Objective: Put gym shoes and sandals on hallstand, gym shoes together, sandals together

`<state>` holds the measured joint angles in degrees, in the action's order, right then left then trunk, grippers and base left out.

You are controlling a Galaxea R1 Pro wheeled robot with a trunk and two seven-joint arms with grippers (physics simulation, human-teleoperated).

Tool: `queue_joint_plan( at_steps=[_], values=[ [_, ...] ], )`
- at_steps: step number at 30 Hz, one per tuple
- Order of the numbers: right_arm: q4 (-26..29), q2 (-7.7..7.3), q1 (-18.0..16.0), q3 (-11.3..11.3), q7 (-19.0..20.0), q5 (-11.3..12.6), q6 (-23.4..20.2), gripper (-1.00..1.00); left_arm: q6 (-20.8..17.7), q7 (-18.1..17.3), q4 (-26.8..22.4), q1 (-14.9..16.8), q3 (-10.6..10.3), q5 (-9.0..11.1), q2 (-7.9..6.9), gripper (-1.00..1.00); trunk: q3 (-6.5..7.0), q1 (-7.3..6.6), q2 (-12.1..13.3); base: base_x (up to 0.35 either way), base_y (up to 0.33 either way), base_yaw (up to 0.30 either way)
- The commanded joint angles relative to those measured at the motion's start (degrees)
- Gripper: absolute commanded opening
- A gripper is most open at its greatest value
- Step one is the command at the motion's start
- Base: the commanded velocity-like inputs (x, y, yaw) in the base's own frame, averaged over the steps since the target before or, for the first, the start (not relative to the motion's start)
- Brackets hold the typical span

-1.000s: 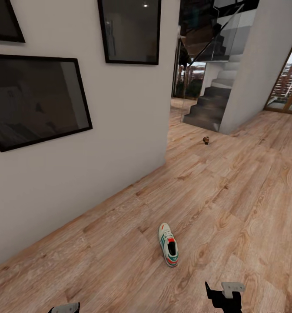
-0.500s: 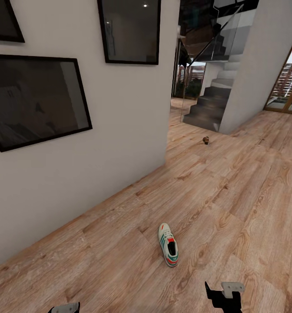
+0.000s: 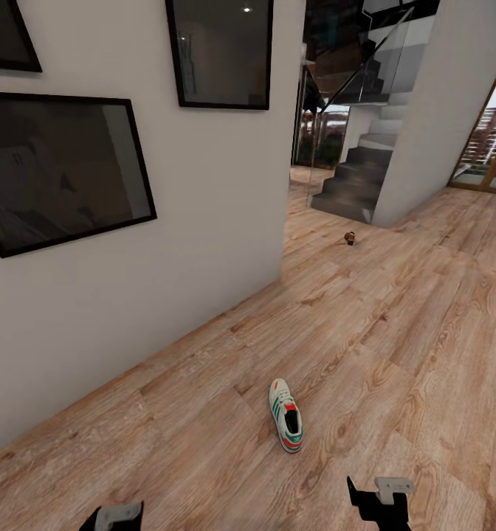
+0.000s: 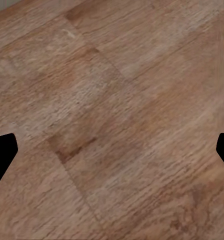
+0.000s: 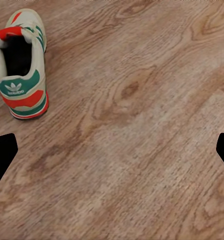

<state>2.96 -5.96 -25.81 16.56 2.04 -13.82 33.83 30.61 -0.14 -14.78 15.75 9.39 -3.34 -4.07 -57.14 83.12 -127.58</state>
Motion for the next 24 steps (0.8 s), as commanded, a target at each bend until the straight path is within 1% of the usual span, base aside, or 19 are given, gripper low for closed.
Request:
queue_joint_plan(
  at_steps=[1,3,7,11,13,16,21,24],
  values=[
    [0.05,0.01,-0.03,0.5,0.22,-0.34,0.15,1.0,0.1,-0.02,-0.03,0.47,0.1,-0.68,-0.02,1.0,-0.05,-0.01,-0.02,0.0,0.0,0.0],
    [0.43,0.11,-0.03,0.5,0.26,-0.34,0.1,1.0,-0.09,-0.03,-0.19,1.79,-0.22,-1.21,-0.03,1.0,-0.05,-0.01,-0.02,0.0,0.0,0.0],
    [2.43,0.68,-0.03,0.5,0.28,-0.35,-0.42,1.0,-0.61,-0.03,-0.26,5.47,-0.63,-1.79,-0.08,1.0,-0.05,-0.01,-0.02,0.0,0.0,0.0],
    [6.22,1.75,-0.03,0.49,0.26,-0.41,-3.05,1.0,-2.08,-0.2,-0.3,9.22,-0.82,-2.06,0.12,1.0,-0.05,-0.01,-0.02,0.0,0.0,0.0],
    [8.54,2.61,-0.06,0.48,0.28,-0.44,-5.65,1.0,-3.41,-0.52,-0.39,10.97,-0.87,-2.16,0.23,1.0,-0.05,-0.01,-0.02,0.0,0.0,0.0],
    [12.26,4.07,-0.09,0.41,0.31,-0.47,-10.8,1.0,-5.92,-1.51,-0.49,13.48,-0.91,-2.32,0.38,1.0,-0.05,-0.01,-0.02,0.0,0.0,0.0],
    [18.18,6.47,-0.11,0.35,0.3,-0.5,-19.47,1.0,-10.51,-4.23,-0.56,17.76,-0.88,-2.47,0.5,1.0,-0.05,-0.01,-0.02,0.0,0.0,0.0],
    [20.93,7.86,-0.12,0.33,0.22,-0.5,-23.39,1.0,-13.09,-5.96,-0.58,20.28,-0.87,-2.51,0.6,1.0,-0.05,-0.01,-0.02,0.0,0.0,0.0]
  ],
)
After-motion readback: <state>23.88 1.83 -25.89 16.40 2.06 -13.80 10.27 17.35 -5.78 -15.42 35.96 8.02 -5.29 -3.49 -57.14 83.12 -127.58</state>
